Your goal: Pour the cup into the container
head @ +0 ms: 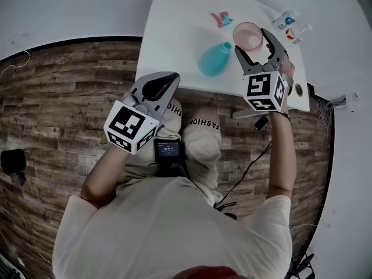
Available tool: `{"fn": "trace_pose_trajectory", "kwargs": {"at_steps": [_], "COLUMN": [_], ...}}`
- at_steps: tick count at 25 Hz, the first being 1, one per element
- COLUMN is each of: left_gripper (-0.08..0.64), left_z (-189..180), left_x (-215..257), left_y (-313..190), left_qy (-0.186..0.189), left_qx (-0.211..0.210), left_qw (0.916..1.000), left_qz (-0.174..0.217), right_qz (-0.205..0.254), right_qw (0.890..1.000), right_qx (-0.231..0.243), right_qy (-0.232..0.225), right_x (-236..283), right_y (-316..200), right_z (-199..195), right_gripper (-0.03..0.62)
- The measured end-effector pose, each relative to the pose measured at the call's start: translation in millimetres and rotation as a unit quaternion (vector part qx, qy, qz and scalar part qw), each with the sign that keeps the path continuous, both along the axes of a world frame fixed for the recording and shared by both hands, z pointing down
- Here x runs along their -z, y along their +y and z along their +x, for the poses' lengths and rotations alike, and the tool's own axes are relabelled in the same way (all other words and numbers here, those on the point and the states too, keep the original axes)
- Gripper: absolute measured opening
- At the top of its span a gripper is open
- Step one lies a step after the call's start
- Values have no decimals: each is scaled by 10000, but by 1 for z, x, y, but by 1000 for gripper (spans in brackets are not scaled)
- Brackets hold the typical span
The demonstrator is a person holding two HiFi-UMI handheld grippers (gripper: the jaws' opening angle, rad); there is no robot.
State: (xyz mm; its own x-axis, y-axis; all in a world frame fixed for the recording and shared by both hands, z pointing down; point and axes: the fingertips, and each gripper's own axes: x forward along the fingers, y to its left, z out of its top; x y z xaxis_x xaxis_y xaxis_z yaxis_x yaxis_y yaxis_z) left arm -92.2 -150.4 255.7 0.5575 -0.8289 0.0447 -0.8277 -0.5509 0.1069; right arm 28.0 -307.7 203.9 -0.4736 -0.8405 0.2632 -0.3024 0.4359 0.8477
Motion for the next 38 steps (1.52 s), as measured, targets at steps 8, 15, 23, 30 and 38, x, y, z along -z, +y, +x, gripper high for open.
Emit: {"fn": "trace_pose_trajectory", "kwargs": {"at_steps": [8,15,23,30,38], "left_gripper": [12,12,12,12,12], "left_z": [-1,-1,-2,0,4], "left_x": [1,-6,-7,-7,-8], "left_y": [-1,1,1,-1,-3], "left_qy": [-1,-28,-17,-11,-67], "left_qx": [5,15,17,-14,-42], "left_qw": [10000,10000,10000,10000,9999], "left_qz": [-6,-54,-86,-88,-108], "right_qz": [-19,-101,-125,-82,-76], "right_qw": [10000,9999,9998,9999,10000], "right_qx": [-2,-22,-8,-35,-14], "right_qy": [-6,-136,-142,-108,-62], "right_x": [1,-2,0,3,0], "right_y": [-1,-2,-2,-1,-2], "right_z": [-1,-1,-1,1,1], "right_gripper": [370,370,370,370,370]}}
